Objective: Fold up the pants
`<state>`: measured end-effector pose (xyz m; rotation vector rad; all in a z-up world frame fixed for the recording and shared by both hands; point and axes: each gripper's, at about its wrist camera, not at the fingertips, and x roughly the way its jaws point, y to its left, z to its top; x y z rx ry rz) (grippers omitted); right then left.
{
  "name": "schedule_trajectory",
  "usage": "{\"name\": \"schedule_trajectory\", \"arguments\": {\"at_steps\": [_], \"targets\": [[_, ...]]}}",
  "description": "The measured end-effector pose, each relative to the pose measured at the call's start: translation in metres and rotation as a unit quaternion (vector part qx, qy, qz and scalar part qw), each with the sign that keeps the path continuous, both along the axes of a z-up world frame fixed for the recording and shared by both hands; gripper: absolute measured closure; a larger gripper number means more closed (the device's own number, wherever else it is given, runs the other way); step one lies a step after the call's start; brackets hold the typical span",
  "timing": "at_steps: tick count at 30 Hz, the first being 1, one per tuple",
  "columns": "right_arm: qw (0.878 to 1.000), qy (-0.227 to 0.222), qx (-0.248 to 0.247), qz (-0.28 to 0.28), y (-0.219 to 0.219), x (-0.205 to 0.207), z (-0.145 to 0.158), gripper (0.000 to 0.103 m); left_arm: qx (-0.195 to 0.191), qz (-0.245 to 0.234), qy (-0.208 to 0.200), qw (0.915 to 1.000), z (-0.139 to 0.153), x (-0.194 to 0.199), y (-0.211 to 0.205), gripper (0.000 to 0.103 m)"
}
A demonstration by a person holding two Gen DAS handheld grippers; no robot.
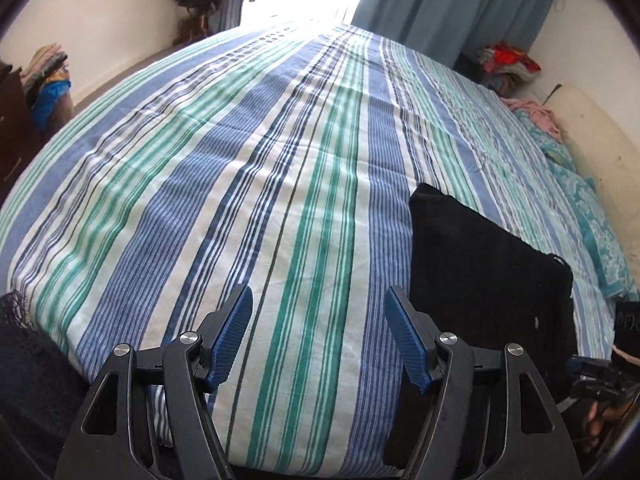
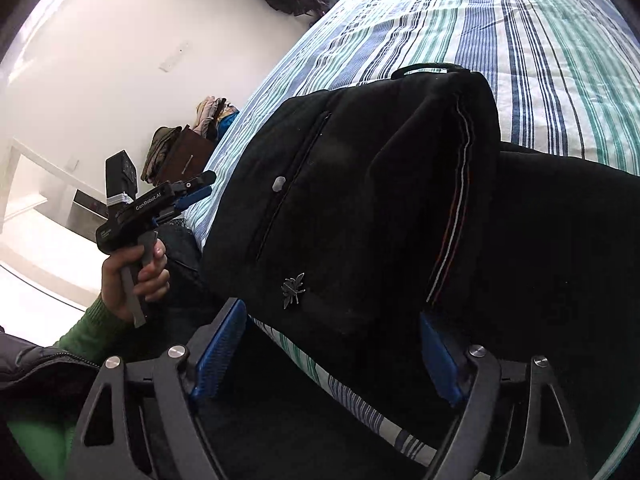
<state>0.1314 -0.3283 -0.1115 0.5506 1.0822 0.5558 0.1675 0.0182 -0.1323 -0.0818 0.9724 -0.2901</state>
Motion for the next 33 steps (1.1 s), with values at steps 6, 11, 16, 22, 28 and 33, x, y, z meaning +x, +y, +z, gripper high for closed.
{"name": "schedule_trajectory", "arguments": {"at_steps": [6, 11, 16, 22, 28, 33], "targets": [[0.999, 0.034, 0.014, -0.026, -0.005, 0.007, -0.016, 0.034, 0.095, -0.018, -0.014, 0.9952, -0.010, -0.005, -0.017, 0.032], [0.995, 0.072, 0.019, -0.060, -0.013, 0.012, -0.022, 0.074, 0.116, -0.007, -0.012, 0.9931, -0.012, -0.002, -0.012, 0.032], [0.996, 0.051, -0.028, -0.069, 0.005, 0.006, 0.002, 0.084, 0.122, 0.001, -0.003, 0.9925, -0.016, -0.001, -0.007, 0.032], [0.991, -0.009, 0.079, -0.105, -0.012, -0.008, 0.055, 0.088, 0.100, 0.009, 0.005, 0.9949, -0.015, 0.001, -0.001, 0.032], [0.986, -0.069, 0.086, -0.122, -0.043, -0.035, 0.118, 0.088, 0.089, 0.008, 0.004, 0.9960, -0.011, -0.002, 0.000, 0.032], [0.985, -0.045, 0.042, -0.161, -0.082, -0.063, 0.113, 0.088, 0.089, 0.002, 0.006, 0.9960, -0.013, -0.002, -0.004, 0.032]]}}
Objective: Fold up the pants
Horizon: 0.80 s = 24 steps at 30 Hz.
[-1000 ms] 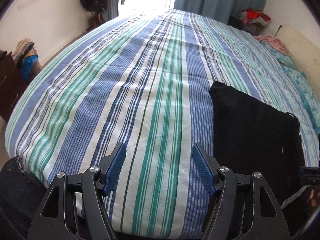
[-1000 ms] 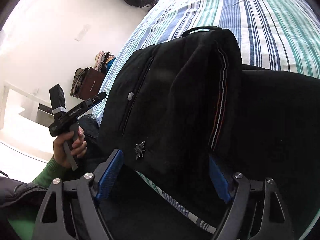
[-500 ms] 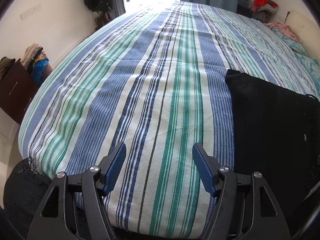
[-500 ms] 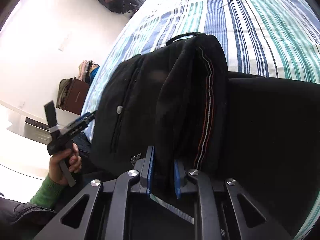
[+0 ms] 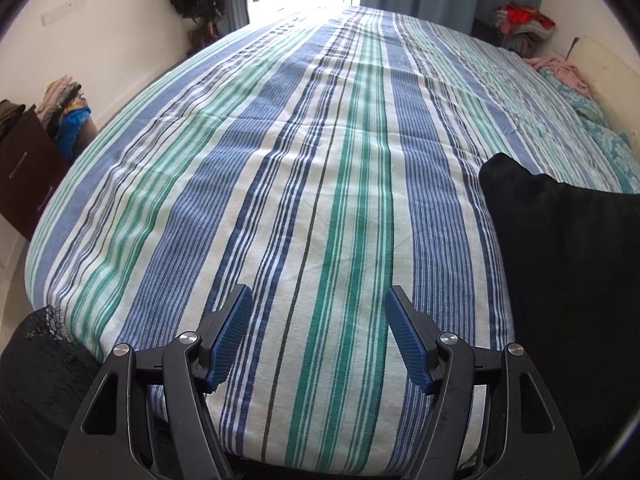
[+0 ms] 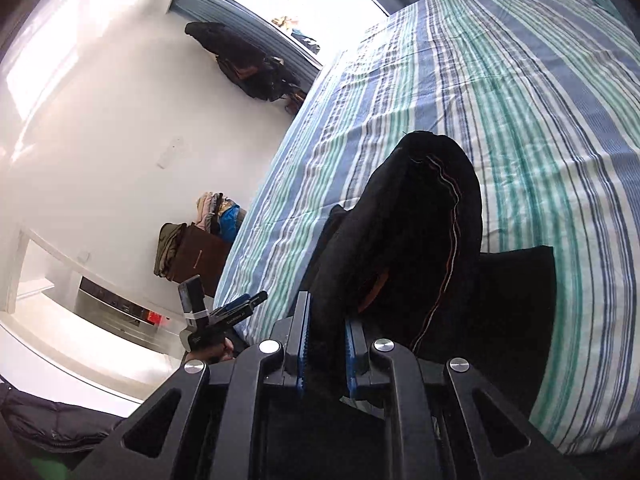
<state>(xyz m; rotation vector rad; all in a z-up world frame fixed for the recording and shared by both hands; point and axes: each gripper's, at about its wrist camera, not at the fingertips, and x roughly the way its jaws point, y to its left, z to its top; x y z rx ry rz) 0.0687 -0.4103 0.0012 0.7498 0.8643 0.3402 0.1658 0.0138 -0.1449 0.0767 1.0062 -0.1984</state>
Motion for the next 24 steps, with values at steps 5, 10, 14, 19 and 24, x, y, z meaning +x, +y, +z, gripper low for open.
{"name": "schedule_trajectory", "arguments": {"at_steps": [5, 10, 14, 19, 24], "targets": [[0.997, 0.068, 0.008, -0.044, -0.044, -0.020, -0.051, 0.088, 0.005, -0.015, -0.005, 0.9999, 0.002, -0.004, -0.006, 0.032], [0.995, 0.062, 0.036, -0.062, -0.057, -0.039, -0.058, 0.088, 0.006, -0.028, -0.016, 0.9995, 0.007, -0.009, -0.011, 0.032], [0.994, 0.076, 0.001, -0.075, -0.063, -0.030, -0.063, 0.088, 0.017, -0.049, -0.021, 0.9984, 0.007, -0.014, -0.023, 0.032], [0.977, 0.162, -0.129, -0.051, -0.044, -0.013, -0.096, 0.088, 0.036, -0.080, -0.033, 0.9956, 0.008, -0.023, -0.037, 0.032], [0.972, 0.175, -0.148, -0.049, -0.040, -0.008, -0.103, 0.087, 0.049, -0.105, -0.048, 0.9921, 0.013, -0.034, -0.049, 0.029]]}}
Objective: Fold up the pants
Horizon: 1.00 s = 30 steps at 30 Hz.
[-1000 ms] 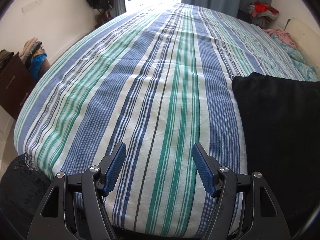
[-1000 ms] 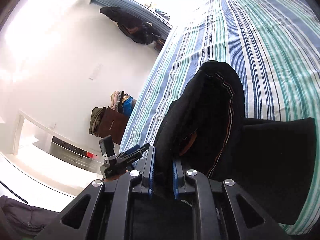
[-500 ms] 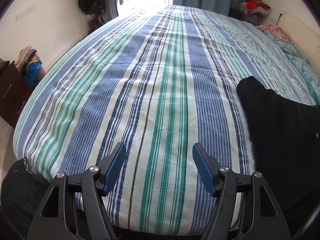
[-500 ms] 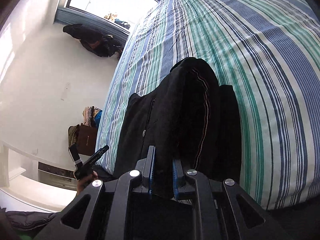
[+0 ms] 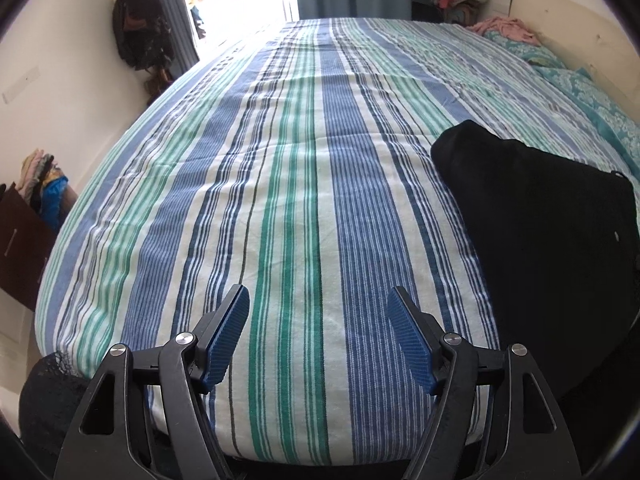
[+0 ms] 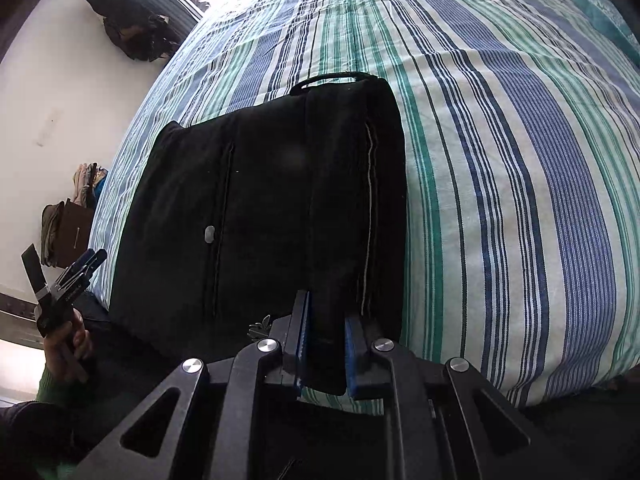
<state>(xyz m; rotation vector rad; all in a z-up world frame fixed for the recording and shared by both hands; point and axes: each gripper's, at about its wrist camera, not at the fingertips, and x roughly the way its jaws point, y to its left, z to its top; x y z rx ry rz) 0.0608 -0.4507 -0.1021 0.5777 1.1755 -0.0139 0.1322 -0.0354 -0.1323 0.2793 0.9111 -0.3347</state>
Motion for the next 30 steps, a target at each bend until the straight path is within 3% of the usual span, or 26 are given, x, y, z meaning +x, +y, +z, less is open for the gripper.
{"name": "schedule_trajectory", "arguments": {"at_steps": [3, 4, 7, 10, 14, 16, 18, 19, 21, 25, 30], "targets": [[1.000, 0.001, 0.014, -0.009, -0.007, -0.002, 0.007, 0.074, -0.005, -0.010, -0.002, 0.9999, 0.008, -0.008, -0.007, 0.029], [1.000, -0.001, 0.016, -0.022, -0.012, -0.005, 0.013, 0.066, -0.011, -0.012, -0.006, 0.9999, 0.012, -0.010, -0.009, 0.029], [0.997, -0.049, -0.033, -0.045, -0.021, -0.009, 0.052, 0.066, -0.042, -0.029, -0.017, 0.9985, 0.026, -0.020, -0.024, 0.027], [0.993, -0.103, -0.061, -0.020, -0.014, 0.015, 0.087, 0.066, -0.058, -0.078, -0.015, 0.9952, 0.032, -0.032, -0.058, 0.027], [0.983, -0.179, -0.027, 0.033, 0.007, 0.065, 0.097, 0.066, -0.055, -0.143, 0.011, 0.9881, 0.020, -0.055, -0.099, 0.027], [0.986, -0.161, -0.014, 0.039, 0.010, 0.090, 0.073, 0.067, -0.018, -0.171, 0.025, 0.9847, 0.001, -0.069, -0.113, 0.027], [0.994, -0.077, -0.076, 0.012, 0.002, 0.106, 0.033, 0.079, 0.012, -0.191, 0.026, 0.9813, -0.016, -0.080, -0.119, 0.026], [0.995, -0.054, -0.081, -0.002, -0.006, 0.105, 0.014, 0.082, 0.014, -0.195, 0.014, 0.9807, -0.017, -0.085, -0.118, 0.025], [0.996, -0.073, -0.031, -0.032, -0.022, 0.095, 0.000, 0.082, 0.013, -0.199, 0.013, 0.9797, -0.014, -0.087, -0.116, 0.025], [0.993, -0.081, -0.089, -0.009, -0.007, 0.082, 0.025, 0.082, -0.027, -0.188, 0.046, 0.9808, -0.003, -0.077, -0.106, 0.024], [0.989, -0.118, -0.070, 0.050, 0.028, 0.036, 0.066, 0.082, -0.071, -0.161, 0.044, 0.9835, 0.016, -0.049, -0.091, 0.023]]}}
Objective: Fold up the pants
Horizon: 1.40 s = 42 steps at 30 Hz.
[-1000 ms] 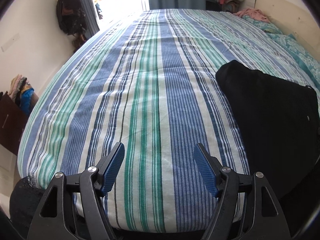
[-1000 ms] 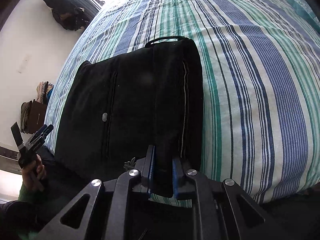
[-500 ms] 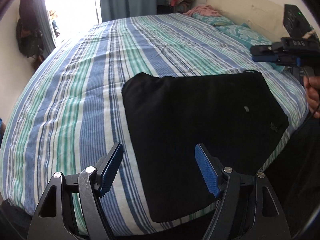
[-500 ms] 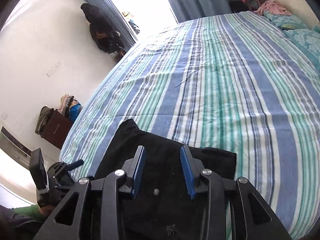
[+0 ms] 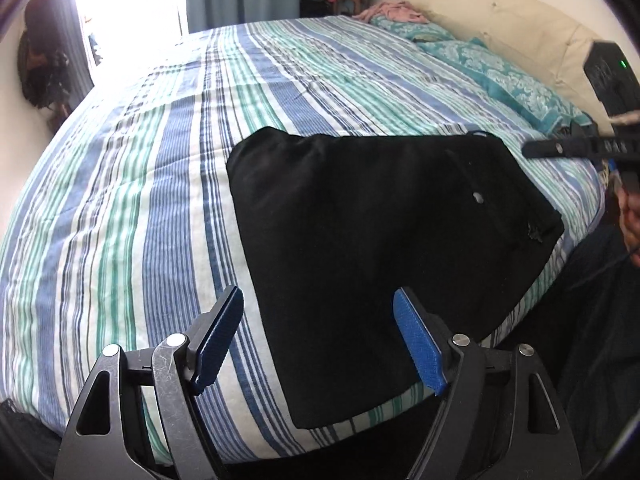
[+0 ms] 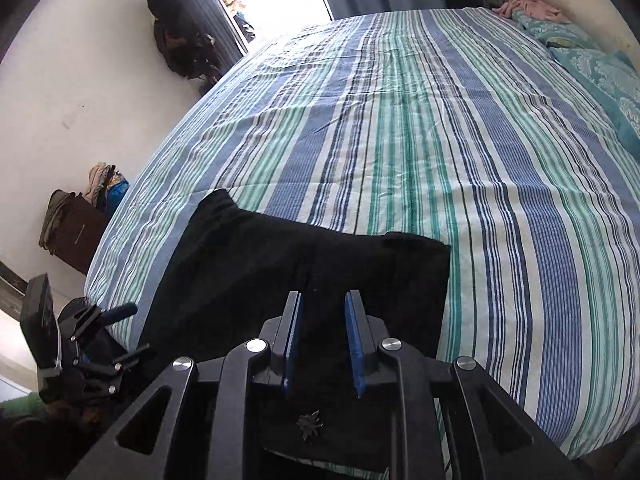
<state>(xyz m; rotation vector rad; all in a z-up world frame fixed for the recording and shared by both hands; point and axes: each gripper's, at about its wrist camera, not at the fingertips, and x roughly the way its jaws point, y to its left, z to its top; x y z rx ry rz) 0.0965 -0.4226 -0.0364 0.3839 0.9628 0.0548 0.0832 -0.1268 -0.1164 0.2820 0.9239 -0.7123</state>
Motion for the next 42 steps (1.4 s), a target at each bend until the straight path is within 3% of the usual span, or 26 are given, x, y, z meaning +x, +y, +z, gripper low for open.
{"name": "schedule_trajectory", "arguments": {"at_steps": [2, 5, 7, 8, 10, 12, 14, 17, 20, 25, 26, 31, 34, 37, 39, 41, 42], "targets": [[0.999, 0.023, -0.006, 0.034, 0.019, -0.011, -0.010, 0.082, -0.003, 0.012, 0.007, 0.9999, 0.001, 0.025, -0.004, 0.021], [0.995, 0.080, -0.041, 0.035, 0.023, -0.023, -0.053, 0.082, 0.003, 0.012, 0.034, 0.9993, -0.004, 0.069, -0.027, 0.021], [0.997, 0.078, 0.014, 0.005, 0.009, -0.031, -0.073, 0.085, 0.017, 0.016, 0.040, 0.9989, -0.006, 0.094, -0.047, 0.021], [0.996, 0.073, 0.039, -0.015, 0.000, -0.033, -0.075, 0.091, 0.022, 0.012, 0.041, 0.9989, -0.008, 0.103, -0.057, 0.021], [0.995, 0.075, 0.060, -0.038, -0.010, -0.036, -0.079, 0.103, 0.036, 0.003, 0.038, 0.9986, -0.013, 0.119, -0.078, 0.021], [0.995, 0.062, 0.070, -0.046, -0.013, -0.042, -0.083, 0.103, 0.071, 0.012, 0.021, 0.9972, -0.022, 0.134, -0.093, 0.021], [0.994, 0.055, 0.081, -0.052, -0.016, -0.047, -0.083, 0.103, 0.098, 0.061, 0.019, 0.9931, -0.033, 0.158, -0.095, 0.021], [0.995, 0.050, 0.065, -0.049, -0.012, -0.048, -0.082, 0.103, 0.102, 0.153, 0.042, 0.9821, -0.042, 0.189, -0.069, 0.024], [0.996, 0.047, 0.063, -0.049, -0.010, -0.050, -0.082, 0.103, 0.100, 0.193, 0.043, 0.9752, -0.038, 0.199, -0.045, 0.027], [0.994, 0.032, 0.091, -0.056, -0.020, -0.056, -0.068, 0.102, 0.058, 0.150, 0.020, 0.9868, 0.000, 0.154, -0.009, 0.027], [0.995, 0.023, 0.083, -0.054, -0.019, -0.060, -0.057, 0.093, 0.046, 0.135, 0.017, 0.9897, 0.009, 0.138, -0.003, 0.026], [1.000, 0.011, 0.012, 0.022, 0.013, -0.073, -0.012, 0.093, -0.007, 0.041, 0.034, 0.9985, 0.026, 0.055, -0.002, 0.019], [0.997, 0.041, -0.021, 0.064, 0.035, -0.065, -0.024, 0.093, 0.014, -0.008, 0.048, 0.9987, 0.008, 0.017, -0.017, 0.019], [0.990, 0.112, -0.046, 0.067, 0.037, -0.061, -0.059, 0.096, 0.060, -0.026, 0.037, 0.9972, -0.006, -0.005, -0.023, 0.020], [0.989, 0.134, -0.037, 0.054, 0.033, -0.068, -0.061, 0.097, 0.053, -0.032, 0.038, 0.9973, -0.003, -0.013, -0.016, 0.020], [0.982, 0.159, -0.093, 0.042, 0.030, -0.076, -0.058, 0.092, 0.049, -0.028, 0.035, 0.9978, 0.003, -0.013, -0.007, 0.020], [0.982, 0.158, -0.095, 0.039, 0.026, -0.082, -0.055, 0.092, 0.049, -0.024, 0.034, 0.9980, 0.004, -0.010, -0.003, 0.020]]}}
